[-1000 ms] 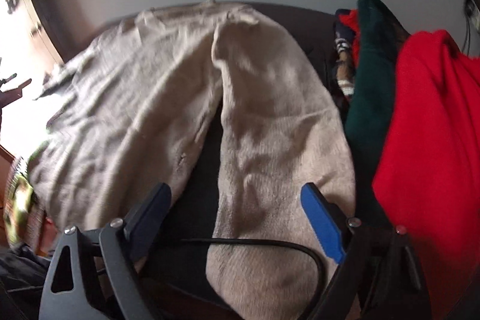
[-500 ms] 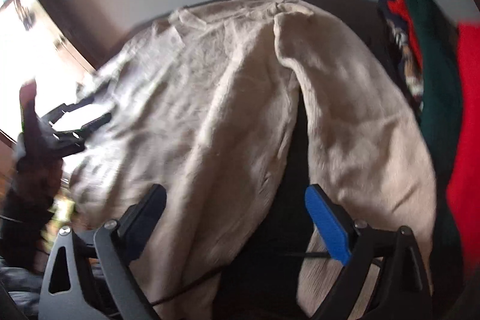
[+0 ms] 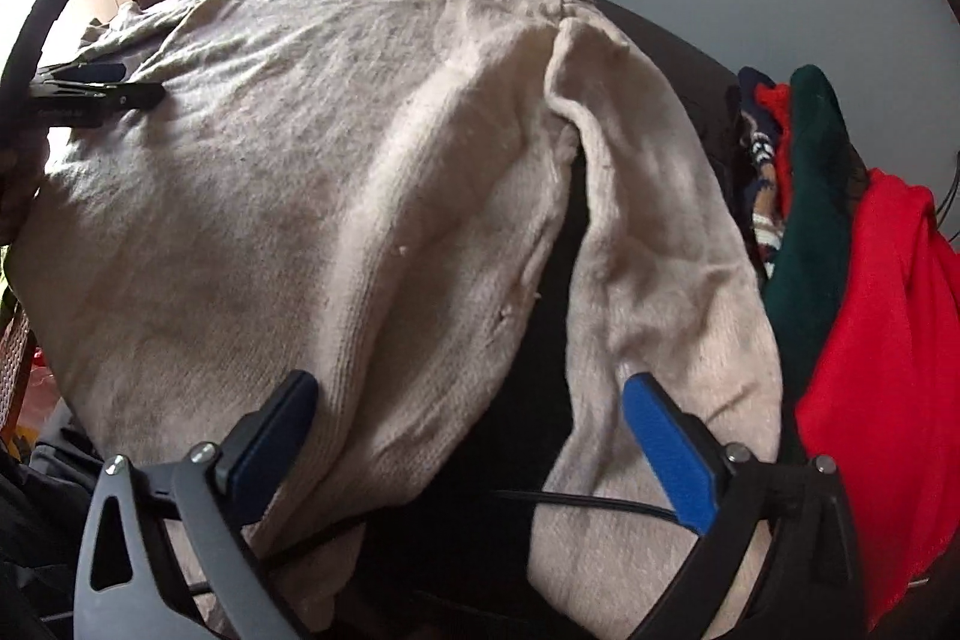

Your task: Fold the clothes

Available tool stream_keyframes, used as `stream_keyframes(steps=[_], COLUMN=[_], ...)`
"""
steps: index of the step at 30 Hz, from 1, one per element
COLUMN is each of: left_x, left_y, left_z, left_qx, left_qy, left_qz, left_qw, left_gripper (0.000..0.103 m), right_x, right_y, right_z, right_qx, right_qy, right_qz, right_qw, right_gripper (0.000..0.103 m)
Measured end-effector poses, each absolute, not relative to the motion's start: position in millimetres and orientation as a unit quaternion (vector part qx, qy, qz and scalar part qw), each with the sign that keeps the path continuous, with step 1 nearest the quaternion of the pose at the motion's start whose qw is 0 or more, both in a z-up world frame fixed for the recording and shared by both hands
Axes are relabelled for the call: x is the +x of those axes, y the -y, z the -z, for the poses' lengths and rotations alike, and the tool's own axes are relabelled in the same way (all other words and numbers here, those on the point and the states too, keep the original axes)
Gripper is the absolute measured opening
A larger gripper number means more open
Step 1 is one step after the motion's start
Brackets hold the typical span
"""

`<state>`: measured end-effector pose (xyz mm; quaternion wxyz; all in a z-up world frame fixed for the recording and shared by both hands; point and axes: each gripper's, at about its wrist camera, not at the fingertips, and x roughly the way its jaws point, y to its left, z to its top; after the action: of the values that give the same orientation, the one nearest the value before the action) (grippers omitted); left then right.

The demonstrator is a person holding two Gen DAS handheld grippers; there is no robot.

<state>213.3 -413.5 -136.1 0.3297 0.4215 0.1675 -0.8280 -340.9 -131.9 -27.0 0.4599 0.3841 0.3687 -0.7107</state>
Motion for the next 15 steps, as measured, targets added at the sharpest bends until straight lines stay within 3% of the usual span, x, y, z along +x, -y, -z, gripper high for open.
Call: stream_keyframes(steps=[7,15], left_x=[207,208], left_y=[401,406], left_z=[134,136], left_qx=[0.423,0.422], left_qy=[-0.112,-0.119], left_qz=[0.828,0.827], left_qw=[0.352,0.351], left_gripper=[0.102,0.102], right_x=[-349,-344], right_y=[139,139], right_z=[31,30], right_qx=[0.387,0.372], right_qy=[-0.368,-0.388], right_qz=[0.726,0.735], right_qw=[0.433,0.413], right_gripper=[0.103,0.103])
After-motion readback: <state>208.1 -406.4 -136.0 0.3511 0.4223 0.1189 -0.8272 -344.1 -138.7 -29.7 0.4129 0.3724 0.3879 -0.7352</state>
